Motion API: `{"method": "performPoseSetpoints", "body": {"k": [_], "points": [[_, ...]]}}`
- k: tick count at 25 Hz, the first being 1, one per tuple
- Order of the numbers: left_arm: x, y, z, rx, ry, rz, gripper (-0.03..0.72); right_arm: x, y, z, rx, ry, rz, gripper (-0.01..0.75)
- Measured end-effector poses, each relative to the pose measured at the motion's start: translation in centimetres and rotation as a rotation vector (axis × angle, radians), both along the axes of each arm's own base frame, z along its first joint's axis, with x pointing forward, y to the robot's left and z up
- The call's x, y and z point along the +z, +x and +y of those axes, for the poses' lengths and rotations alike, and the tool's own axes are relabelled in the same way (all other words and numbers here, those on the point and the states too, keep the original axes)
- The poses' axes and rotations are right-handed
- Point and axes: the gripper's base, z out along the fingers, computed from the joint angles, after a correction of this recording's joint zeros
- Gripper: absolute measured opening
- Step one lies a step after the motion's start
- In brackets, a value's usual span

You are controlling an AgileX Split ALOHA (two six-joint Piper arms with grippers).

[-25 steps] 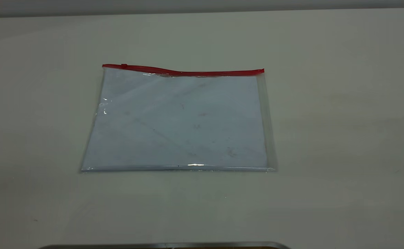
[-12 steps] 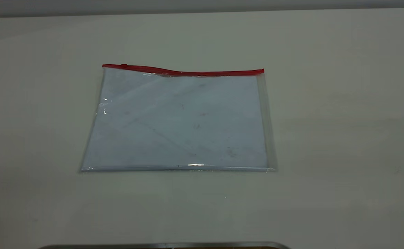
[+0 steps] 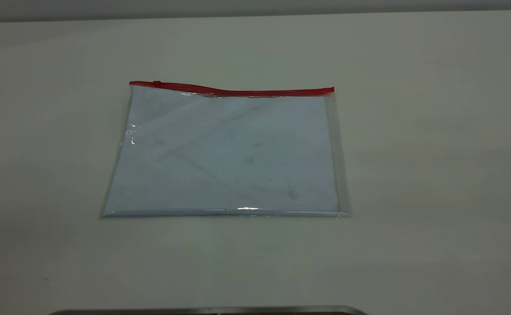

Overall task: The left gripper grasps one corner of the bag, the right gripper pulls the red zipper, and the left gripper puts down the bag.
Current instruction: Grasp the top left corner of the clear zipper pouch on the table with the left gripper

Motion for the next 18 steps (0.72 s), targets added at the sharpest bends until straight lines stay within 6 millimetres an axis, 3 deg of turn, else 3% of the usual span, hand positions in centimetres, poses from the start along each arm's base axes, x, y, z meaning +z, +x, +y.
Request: {"method": "performPoseSetpoints", "body": {"k": [3,7,13,18], "points": [[0.5,0.2,-0.4,-0.009,-0.056,-0.036,0.401,0.4,0.4,0.5,0.033,0.057,-0.023,0.414],[1.6,1.9,-0.3,0.025,-0.074,0.006,0.401,1.4,3.3,0.7,0.065,0.044,-0.020,0.414],[2.9,7.7,-0.2,0.013,-0.024,0.127,0.420,1.6,9.9,1.0,0.106,0.025,0.038,0.463],[2.1,13.7,0.0,0.046,-0.015,0.182,0.490,0.5,14.7,1.7,0.181,0.039,0.059,0.498]]}}
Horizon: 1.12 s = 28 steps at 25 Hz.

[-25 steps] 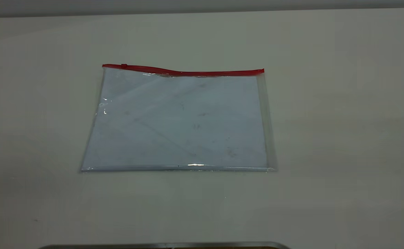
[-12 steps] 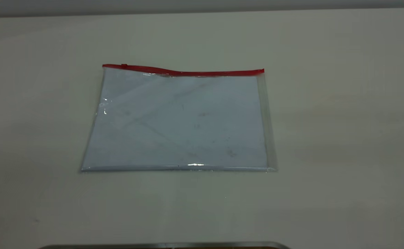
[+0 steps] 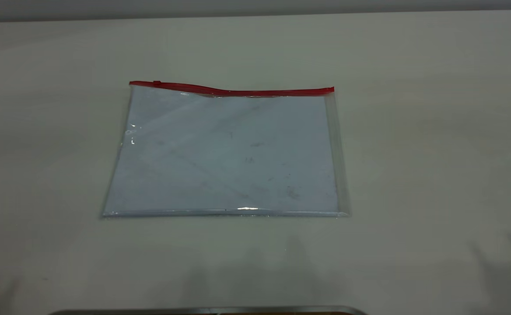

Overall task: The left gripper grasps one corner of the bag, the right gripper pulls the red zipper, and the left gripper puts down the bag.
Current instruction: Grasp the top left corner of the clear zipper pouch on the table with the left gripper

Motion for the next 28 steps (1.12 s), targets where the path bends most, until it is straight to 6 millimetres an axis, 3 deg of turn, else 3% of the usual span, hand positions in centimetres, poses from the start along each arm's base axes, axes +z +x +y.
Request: {"method": "performPoseSetpoints", "body": {"k": [9,15,24,28], "points": [[-5.0,9.7,0.2,-0.026,0.064,0.186,0.527,-3.5,8.9,1.7,0.152,0.123,0.125,0.499],[-8.2,15.0,0.1,-0.055,0.085,0.265,0.529,-6.0,13.7,2.9,0.205,0.194,0.170,0.499],[-13.9,23.2,-0.1,-0.113,0.103,0.355,0.529,-10.3,18.4,9.0,0.359,0.196,0.271,0.501],[-17.5,26.7,-0.2,-0.129,0.104,0.399,0.529,-11.6,19.8,11.0,0.401,0.189,0.287,0.501]]}}
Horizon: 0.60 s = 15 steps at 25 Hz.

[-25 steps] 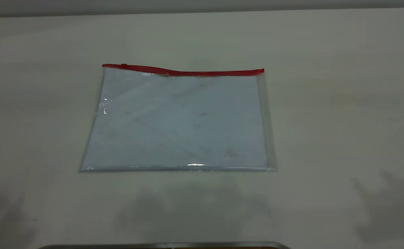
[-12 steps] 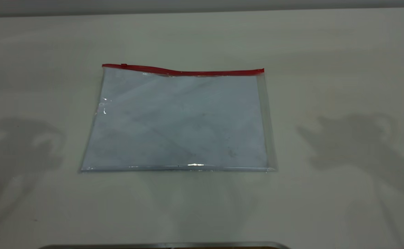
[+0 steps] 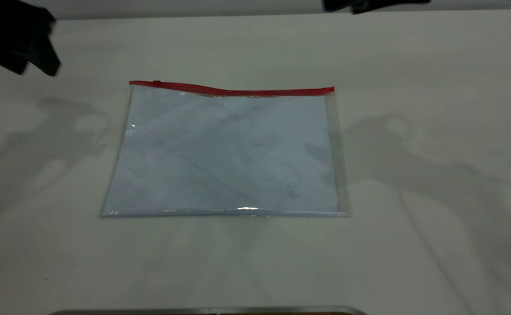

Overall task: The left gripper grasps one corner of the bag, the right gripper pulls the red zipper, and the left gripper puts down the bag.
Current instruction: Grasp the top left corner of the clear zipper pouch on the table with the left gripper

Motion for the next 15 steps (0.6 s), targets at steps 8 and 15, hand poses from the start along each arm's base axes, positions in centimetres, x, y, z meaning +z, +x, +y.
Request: {"method": "performPoseSetpoints", "body": {"k": [8,15], "points": [[-5.6,5.2,-1.7,-0.096,-0.169,0.073,0.529,-1.6,1.2,1.3,0.015,0.001,0.029,0.502],[-8.7,7.0,-3.3,-0.180,-0.339,0.050,0.529,-1.6,1.3,1.4,0.015,0.001,0.032,0.502]]}}
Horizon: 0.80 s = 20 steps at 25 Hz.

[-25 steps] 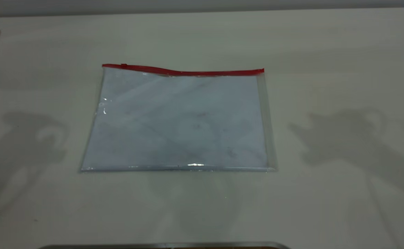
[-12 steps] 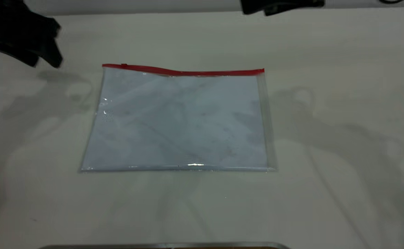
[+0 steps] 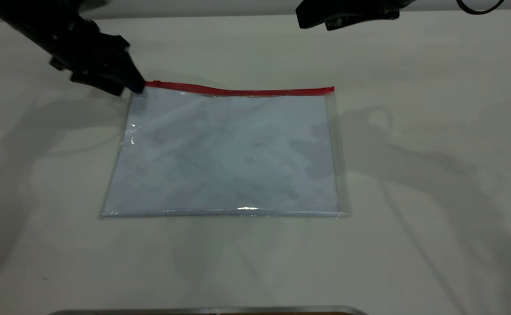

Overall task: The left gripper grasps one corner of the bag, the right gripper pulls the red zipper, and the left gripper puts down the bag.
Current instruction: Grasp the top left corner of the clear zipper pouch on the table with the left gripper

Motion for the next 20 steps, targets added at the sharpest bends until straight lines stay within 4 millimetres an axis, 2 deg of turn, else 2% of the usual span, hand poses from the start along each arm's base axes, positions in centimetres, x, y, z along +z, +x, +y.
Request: {"method": "performPoseSetpoints", "body": {"k": [5,9,11,13,16,19,20], "points": [[-2.5,0.0,-0.5,0.016,-0.071,0.013,0.530,0.0,0.0,0.1,0.005,0.005,0.002,0.502],[-2.6,0.0,-0.7,-0.007,-0.094,0.007,0.526,0.1,-0.1,0.1,0.012,0.013,0.004,0.502],[-2.6,0.0,-0.7,-0.030,-0.094,-0.007,0.495,0.1,-0.1,0.1,0.013,0.014,0.004,0.502],[-2.6,0.0,-0.8,-0.056,-0.090,-0.021,0.425,0.2,0.0,0.2,0.015,0.015,-0.001,0.502],[-2.2,-0.1,-0.9,-0.113,-0.095,-0.044,0.243,0.7,0.7,0.3,0.018,0.013,-0.029,0.478],[-1.1,-0.1,-1.2,-0.191,-0.105,-0.083,0.091,1.2,2.3,0.5,0.019,-0.023,-0.095,0.445],[-0.6,-0.1,-1.4,-0.223,-0.105,-0.103,0.063,1.3,3.0,0.6,0.025,-0.036,-0.122,0.438]]}}
